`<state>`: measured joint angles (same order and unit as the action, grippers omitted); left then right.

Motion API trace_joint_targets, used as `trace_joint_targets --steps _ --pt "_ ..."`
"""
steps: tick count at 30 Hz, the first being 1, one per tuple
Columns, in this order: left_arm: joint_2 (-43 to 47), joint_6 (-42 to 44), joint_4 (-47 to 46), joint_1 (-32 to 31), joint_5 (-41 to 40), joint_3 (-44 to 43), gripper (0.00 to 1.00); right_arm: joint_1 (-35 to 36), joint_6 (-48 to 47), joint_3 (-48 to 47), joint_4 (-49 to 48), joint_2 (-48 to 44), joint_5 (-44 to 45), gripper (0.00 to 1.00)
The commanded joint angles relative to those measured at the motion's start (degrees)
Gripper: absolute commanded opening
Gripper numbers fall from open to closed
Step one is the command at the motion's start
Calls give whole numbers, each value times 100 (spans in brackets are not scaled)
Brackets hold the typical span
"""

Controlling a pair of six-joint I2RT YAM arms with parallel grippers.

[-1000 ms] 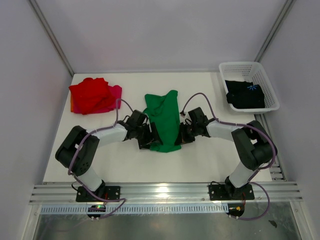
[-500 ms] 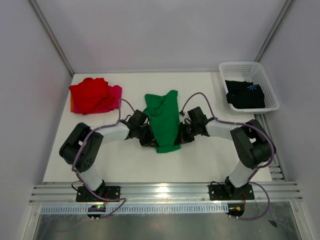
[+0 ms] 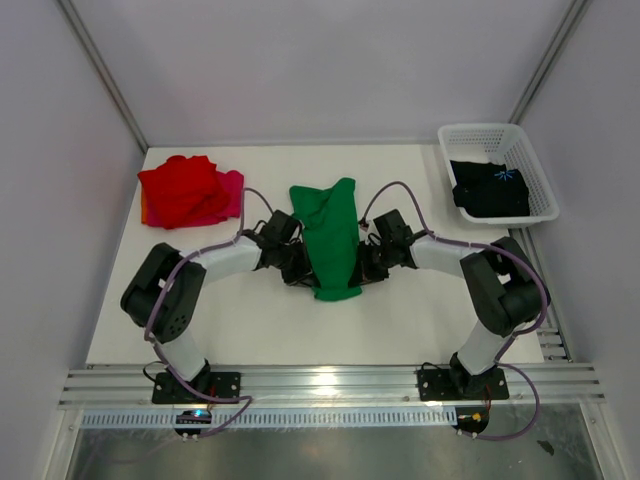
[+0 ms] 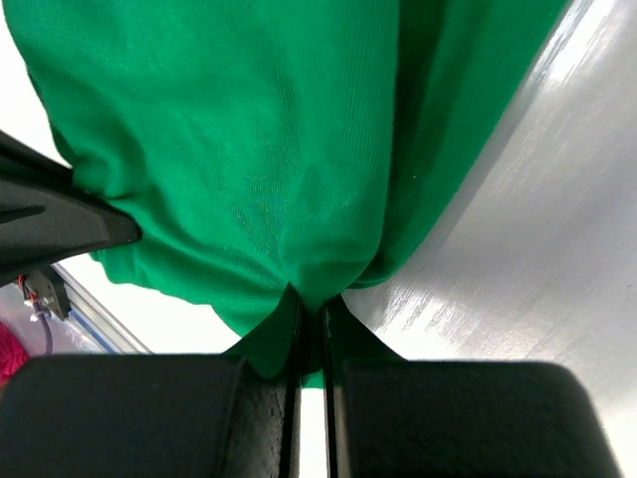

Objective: Fold and stack the t-shirts
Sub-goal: Grab one side of the 2/3 rectangular tshirt with both arms

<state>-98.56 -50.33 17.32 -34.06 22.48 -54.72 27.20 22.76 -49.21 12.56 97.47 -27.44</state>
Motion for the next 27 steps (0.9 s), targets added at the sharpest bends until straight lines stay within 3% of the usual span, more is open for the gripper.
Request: trace_joint_targets --steps 1,12,27 --pt "83 225 236 -4 -42 -364 0 22 -44 -221 36 -61 222 3" --pt "-22 690 1036 22 -209 -1146 0 -4 44 -607 97 -114 388 3" --pt "-251 1139 1994 602 -60 -2552 0 -479 -237 -2882 1407 -238 626 3"
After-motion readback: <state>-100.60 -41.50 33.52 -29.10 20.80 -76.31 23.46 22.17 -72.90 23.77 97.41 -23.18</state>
